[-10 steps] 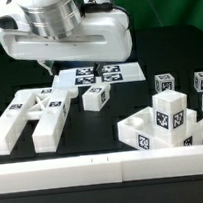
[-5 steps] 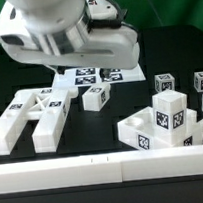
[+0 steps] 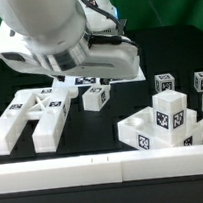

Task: Assemble chair

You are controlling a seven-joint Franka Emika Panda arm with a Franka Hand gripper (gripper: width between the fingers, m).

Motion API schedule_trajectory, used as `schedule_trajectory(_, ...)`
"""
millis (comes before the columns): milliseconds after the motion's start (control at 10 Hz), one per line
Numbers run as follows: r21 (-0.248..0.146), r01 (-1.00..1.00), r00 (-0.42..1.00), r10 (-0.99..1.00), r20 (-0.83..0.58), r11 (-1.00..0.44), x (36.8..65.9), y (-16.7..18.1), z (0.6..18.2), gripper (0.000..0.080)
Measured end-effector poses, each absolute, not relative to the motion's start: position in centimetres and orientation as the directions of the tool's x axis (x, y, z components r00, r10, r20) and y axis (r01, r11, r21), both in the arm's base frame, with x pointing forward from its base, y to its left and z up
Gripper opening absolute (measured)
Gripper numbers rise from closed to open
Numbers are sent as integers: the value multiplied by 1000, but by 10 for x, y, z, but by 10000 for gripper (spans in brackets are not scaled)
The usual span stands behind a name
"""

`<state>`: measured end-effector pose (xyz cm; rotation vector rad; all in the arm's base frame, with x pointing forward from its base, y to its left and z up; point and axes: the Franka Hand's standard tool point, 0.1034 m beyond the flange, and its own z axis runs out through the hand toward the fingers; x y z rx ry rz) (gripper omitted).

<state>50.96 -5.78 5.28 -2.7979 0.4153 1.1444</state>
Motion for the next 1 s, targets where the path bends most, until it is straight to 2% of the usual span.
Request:
schedule_trajectory(200,18,-282,675,-211,-707,-959,509,-61,52,649)
schedule_trajectory(300,27,-293,592,-203,-780,-956,497,-62,54,649)
schedule_trajectory(400,38,-293,525,-194,-829,-955,497,-66,50,649)
schedule_trajectory(600,49,-284,480,-186,-858,-958,496,-63,46,649)
schedule_trajectory(1000,66,-281,506,-206,-837,-957,502,-51,33,649)
